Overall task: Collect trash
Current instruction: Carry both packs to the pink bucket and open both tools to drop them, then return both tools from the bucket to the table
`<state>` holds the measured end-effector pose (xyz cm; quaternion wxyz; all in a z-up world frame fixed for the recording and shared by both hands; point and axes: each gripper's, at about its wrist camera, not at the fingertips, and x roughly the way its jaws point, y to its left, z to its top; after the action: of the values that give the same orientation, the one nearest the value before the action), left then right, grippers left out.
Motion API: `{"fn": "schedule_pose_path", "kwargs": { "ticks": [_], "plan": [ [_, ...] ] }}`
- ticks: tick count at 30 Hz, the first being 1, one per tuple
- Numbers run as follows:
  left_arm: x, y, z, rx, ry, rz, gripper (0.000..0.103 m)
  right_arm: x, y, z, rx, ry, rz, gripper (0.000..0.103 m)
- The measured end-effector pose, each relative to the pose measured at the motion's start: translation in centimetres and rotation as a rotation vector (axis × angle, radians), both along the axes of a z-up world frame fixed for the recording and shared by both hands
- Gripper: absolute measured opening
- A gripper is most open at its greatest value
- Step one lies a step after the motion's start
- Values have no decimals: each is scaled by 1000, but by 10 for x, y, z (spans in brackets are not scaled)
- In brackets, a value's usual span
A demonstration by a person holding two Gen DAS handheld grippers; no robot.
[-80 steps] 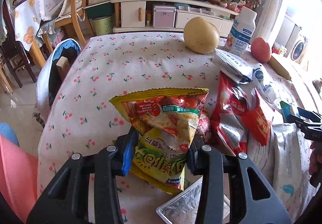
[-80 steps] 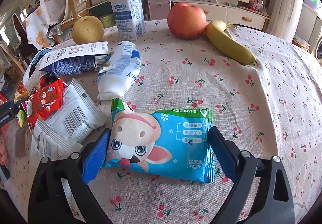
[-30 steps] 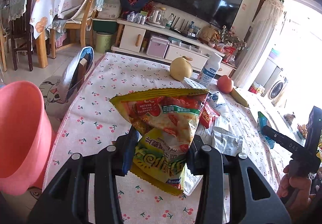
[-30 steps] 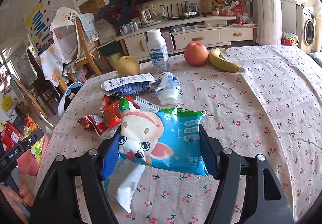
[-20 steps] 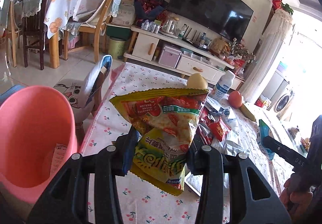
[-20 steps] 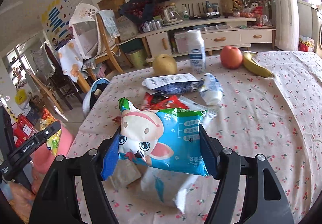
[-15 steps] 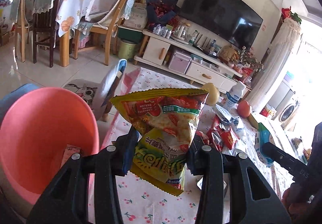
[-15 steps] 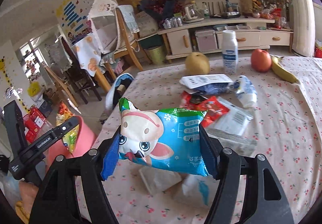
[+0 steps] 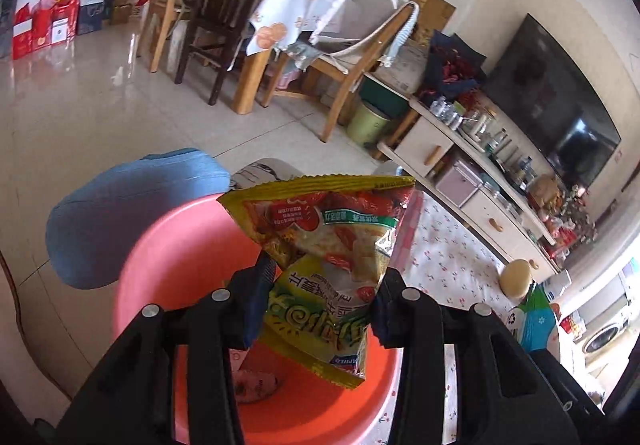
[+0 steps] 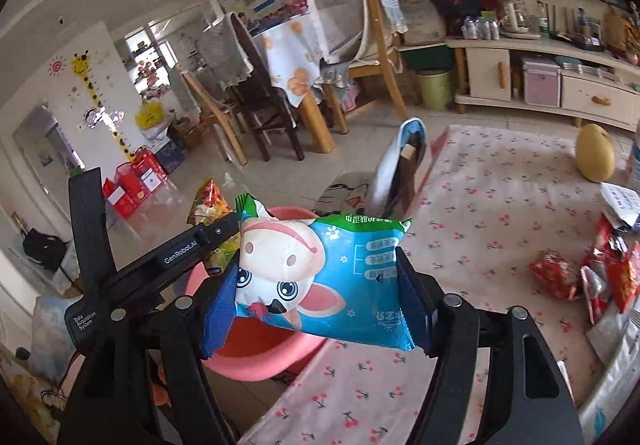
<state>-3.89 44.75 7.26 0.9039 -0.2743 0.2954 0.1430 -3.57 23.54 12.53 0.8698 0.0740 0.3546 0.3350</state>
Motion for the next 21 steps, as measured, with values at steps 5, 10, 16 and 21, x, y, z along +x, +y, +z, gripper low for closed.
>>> {"fn": "schedule_pose_path", "kwargs": {
  "ticks": [5, 10, 16, 21],
  "plan": [
    [0, 28, -9, -39, 37, 64, 43, 9, 39, -12, -16, 24, 46, 71],
    [-2, 43, -16, -87, 58, 95, 44, 17, 55, -26, -22, 62, 56, 74],
    [-11, 51, -20, -105, 26, 160, 72, 18, 46, -20, 27, 60, 25, 90],
    [-20, 44, -10, -65, -77, 214, 84, 4, 28, -8, -2, 4, -19, 93]
  ]
}}
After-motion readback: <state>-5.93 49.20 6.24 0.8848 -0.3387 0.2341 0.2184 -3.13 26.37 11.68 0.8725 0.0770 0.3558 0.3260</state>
